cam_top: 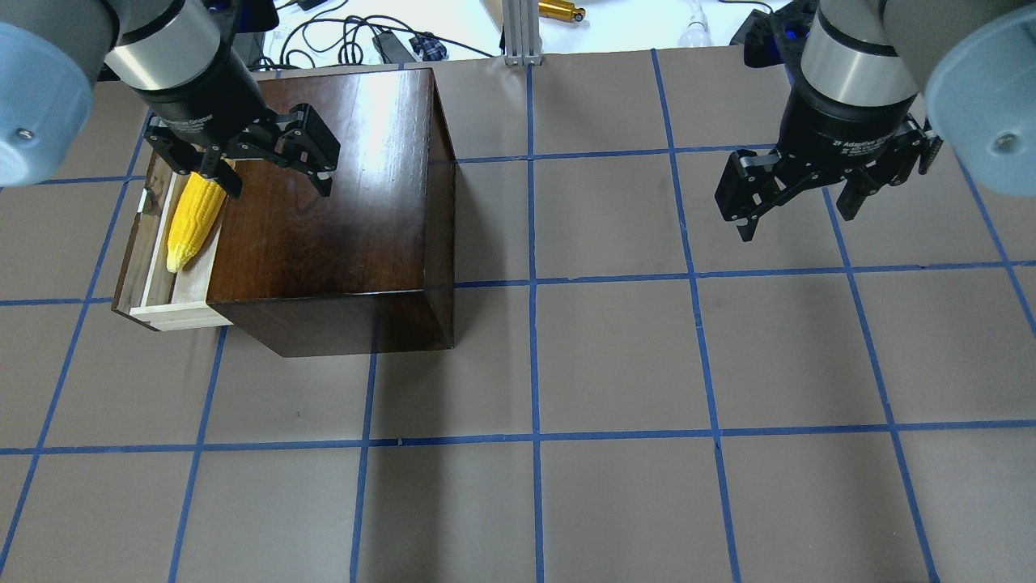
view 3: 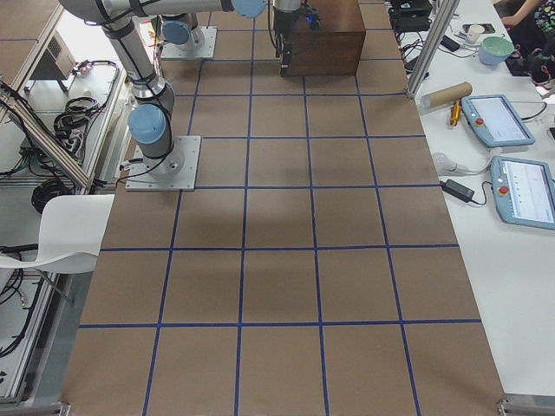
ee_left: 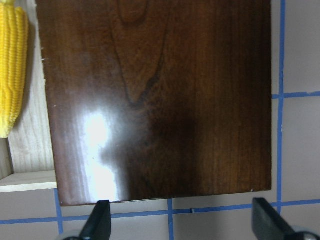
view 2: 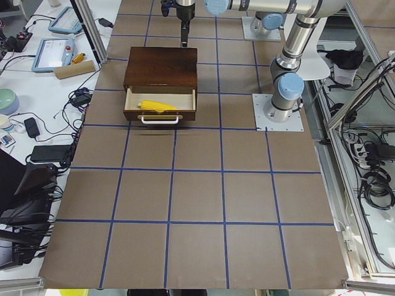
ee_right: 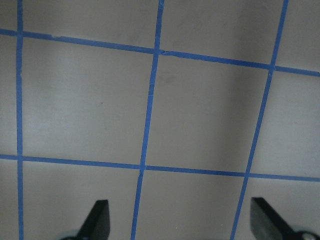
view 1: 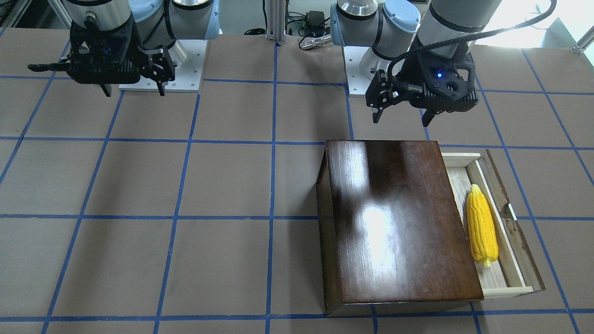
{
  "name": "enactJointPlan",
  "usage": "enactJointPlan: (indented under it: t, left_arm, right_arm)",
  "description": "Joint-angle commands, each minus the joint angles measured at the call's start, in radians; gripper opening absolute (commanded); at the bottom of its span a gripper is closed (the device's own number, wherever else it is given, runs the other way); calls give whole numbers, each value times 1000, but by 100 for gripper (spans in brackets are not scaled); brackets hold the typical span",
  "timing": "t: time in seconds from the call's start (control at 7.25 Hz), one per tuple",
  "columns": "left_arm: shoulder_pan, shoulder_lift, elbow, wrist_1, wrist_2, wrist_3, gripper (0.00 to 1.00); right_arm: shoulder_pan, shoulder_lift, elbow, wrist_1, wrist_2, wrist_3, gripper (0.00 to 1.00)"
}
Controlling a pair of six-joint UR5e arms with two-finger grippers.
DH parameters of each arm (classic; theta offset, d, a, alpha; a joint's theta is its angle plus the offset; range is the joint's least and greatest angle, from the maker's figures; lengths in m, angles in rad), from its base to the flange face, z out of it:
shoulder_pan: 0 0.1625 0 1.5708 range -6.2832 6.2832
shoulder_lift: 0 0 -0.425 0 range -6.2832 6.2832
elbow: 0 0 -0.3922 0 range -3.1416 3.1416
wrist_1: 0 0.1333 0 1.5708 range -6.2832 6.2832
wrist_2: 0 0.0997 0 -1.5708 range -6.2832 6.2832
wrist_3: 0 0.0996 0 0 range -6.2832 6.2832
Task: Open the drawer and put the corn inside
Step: 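Raise the left gripper up and away from the drawer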
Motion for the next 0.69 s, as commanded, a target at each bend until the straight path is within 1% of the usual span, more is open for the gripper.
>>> enactJointPlan:
  t: [0.0, 0.55]
  left_arm:
    - [-7, 3, 2, 0, -1, -5, 100]
    - [-5, 22, -12, 0, 1, 5, 100]
  right_arm:
    - [0, 0, 0, 0, -2, 0, 100]
    - [0, 0, 0, 0, -2, 0, 100]
